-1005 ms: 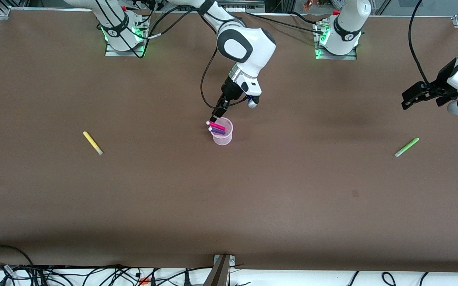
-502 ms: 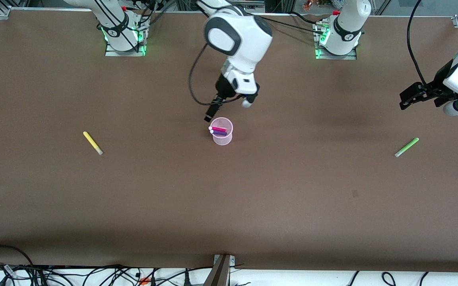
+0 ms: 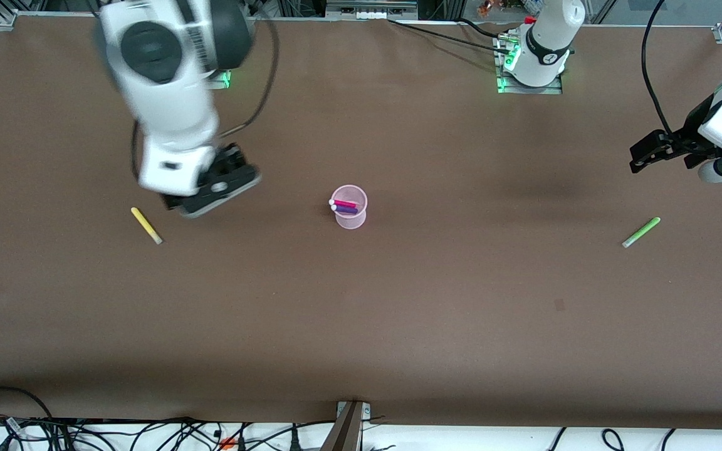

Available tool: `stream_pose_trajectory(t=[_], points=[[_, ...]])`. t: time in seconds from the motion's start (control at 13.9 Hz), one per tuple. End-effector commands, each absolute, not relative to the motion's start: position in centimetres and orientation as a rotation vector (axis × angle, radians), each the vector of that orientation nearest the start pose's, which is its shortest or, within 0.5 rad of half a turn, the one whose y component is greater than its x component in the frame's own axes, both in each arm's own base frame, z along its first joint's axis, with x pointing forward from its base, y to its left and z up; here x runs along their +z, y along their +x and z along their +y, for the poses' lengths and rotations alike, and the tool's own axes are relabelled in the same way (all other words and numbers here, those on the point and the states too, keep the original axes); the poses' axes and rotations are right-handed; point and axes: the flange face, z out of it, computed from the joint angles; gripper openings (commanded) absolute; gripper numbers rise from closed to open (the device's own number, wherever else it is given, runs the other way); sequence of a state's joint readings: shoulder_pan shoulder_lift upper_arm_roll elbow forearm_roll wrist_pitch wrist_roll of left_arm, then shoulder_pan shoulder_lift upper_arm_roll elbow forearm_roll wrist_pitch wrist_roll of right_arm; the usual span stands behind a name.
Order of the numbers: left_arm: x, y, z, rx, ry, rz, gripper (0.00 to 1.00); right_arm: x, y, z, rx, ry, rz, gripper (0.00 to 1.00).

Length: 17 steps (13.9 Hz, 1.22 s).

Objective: Organize pens into pink holder with both arms

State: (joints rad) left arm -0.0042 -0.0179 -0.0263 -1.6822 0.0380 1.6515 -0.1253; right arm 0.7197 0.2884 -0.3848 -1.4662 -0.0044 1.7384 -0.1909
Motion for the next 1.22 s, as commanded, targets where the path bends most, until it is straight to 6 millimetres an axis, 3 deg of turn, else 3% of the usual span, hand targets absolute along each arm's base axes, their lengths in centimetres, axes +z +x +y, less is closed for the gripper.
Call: stream_pose_trajectory(t=[0.0, 0.07, 0.29, 0.43, 0.72, 0.79, 0.86, 1.15], points=[[59.4, 55.6, -1.3, 0.020, -3.083, -0.105, 1.00, 52.9, 62.1, 16.4, -0.036, -3.083, -0.558, 1.00], [59.5, 55.5, -1.4, 0.020, -3.083, -0.103, 1.00, 53.1, 62.8, 14.5, -0.068, -3.067, -0.478, 1.00], [59.5, 55.5, -1.6, 0.020, -3.084, -0.098, 1.00, 53.5, 63.5, 11.3, -0.098, -3.083, -0.323, 1.00], [59.4, 55.6, -1.5, 0.020, -3.084, -0.098, 1.00, 54.8, 63.8, 8.9, -0.155, -3.090, -0.271, 1.00], [59.4, 55.4, -1.6, 0.036, -3.083, -0.096, 1.00, 58.5, 62.9, 4.1, -0.248, -3.076, -0.160, 1.00], [59.5, 55.3, -1.6, 0.036, -3.083, -0.097, 1.00, 58.8, 63.0, 2.8, -0.255, -3.082, -0.124, 1.00], [59.5, 55.4, -1.6, 0.034, -3.083, -0.094, 1.00, 58.8, 63.0, -0.3, -0.256, -3.078, -0.051, 1.00], [59.5, 55.3, -1.6, 0.039, -3.082, -0.097, 1.00, 59.9, 62.0, -4.1, -0.245, -3.068, 0.011, 1.00]])
